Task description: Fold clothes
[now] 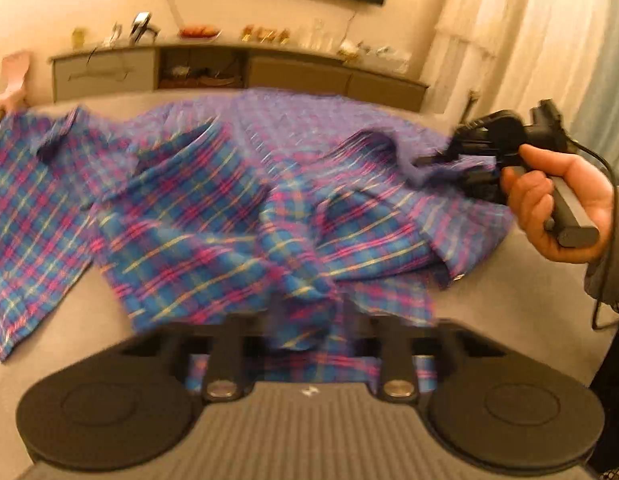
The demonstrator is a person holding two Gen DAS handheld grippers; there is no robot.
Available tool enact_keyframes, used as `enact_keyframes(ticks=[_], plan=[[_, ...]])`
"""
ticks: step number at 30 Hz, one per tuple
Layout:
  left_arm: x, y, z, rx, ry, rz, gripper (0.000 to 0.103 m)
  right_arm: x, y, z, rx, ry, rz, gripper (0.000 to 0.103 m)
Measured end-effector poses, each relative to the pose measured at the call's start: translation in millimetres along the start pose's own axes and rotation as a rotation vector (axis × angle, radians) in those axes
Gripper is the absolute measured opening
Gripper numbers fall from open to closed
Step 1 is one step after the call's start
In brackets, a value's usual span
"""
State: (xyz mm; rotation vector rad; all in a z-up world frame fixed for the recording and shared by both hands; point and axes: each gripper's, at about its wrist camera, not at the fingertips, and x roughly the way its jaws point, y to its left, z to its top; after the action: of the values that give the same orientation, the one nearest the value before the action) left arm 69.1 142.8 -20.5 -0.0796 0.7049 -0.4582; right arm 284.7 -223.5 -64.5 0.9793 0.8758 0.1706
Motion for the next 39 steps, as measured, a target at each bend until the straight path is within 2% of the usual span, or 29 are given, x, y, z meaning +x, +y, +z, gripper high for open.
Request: enact_keyframes(ticks=[2,4,7,10,12,16,18,19,20,22,23,24,25,26,27,29,31,33,36,39], plan=[[-4,4,1,-0.013,-0.002,-0.003,0.002,-9,5,-2,-0.047,-0.014,0.009,0.0],[-19,5,4,-0.036,-0.035,-0.028,0.001,-43,13,-6,-0.112,-0.031,0.076,0.0],[-64,2,5,-0.115,-0.105,-0.104,0.001,-132,14,-14,-0.238,-0.063,0.178,0.0],[-96,2,-3,-0.193,-0.109,-0.178,0.001,-229,-8,-21,-0.347,-0.108,0.17,0.0],[-103,-3,-9,-0.198,-0.071,-0.228,0.002,-276,-31,-21,-0.394,-0.128,0.058,0.0],[-106,-28,-20,-0.079,0.023,-0.295,0.002,-332,-82,-23,-0.372,-0.171,-0.18,0.0],[-108,-42,-25,-0.015,0.069,-0.329,0.005,-345,-97,-26,-0.354,-0.212,-0.246,0.003],[-111,-49,-26,0.018,0.076,-0.348,0.007,-346,-100,-28,-0.346,-0.231,-0.281,0.003],[-114,-56,-26,0.051,0.077,-0.367,0.014,-348,-104,-29,-0.346,-0.246,-0.32,0.003],[-123,-67,-22,0.108,0.059,-0.395,0.025,-349,-100,-37,-0.37,-0.29,-0.383,0.015],[-126,-69,-18,0.126,0.037,-0.38,0.04,-347,-93,-43,-0.41,-0.316,-0.396,0.019],[-129,-69,-14,0.141,0.01,-0.355,0.058,-346,-83,-49,-0.459,-0.343,-0.403,0.027],[-133,-67,-11,0.145,-0.028,-0.308,0.064,-339,-72,-55,-0.513,-0.355,-0.398,0.037],[-132,-59,-7,0.136,-0.057,-0.25,0.07,-326,-59,-64,-0.575,-0.339,-0.375,0.042],[-122,-46,-3,0.082,-0.046,-0.169,0.073,-312,-45,-75,-0.639,-0.312,-0.347,0.047],[-98,-16,6,-0.052,0.001,0.006,0.074,-278,-16,-102,-0.773,-0.236,-0.277,0.05],[-73,11,4,-0.194,0.09,0.055,0.076,-240,9,-145,-0.926,-0.11,-0.19,0.063],[-53,27,-5,-0.302,0.163,0.046,0.077,-204,32,-205,-1.129,0.038,-0.07,0.069],[-32,30,-10,-0.367,0.194,0.0,0.078,-172,49,-284,-1.401,0.215,0.117,0.081],[-18,30,-1,-0.434,0.162,-0.108,0.074,-143,55,-335,-1.66,0.263,0.175,0.082]])
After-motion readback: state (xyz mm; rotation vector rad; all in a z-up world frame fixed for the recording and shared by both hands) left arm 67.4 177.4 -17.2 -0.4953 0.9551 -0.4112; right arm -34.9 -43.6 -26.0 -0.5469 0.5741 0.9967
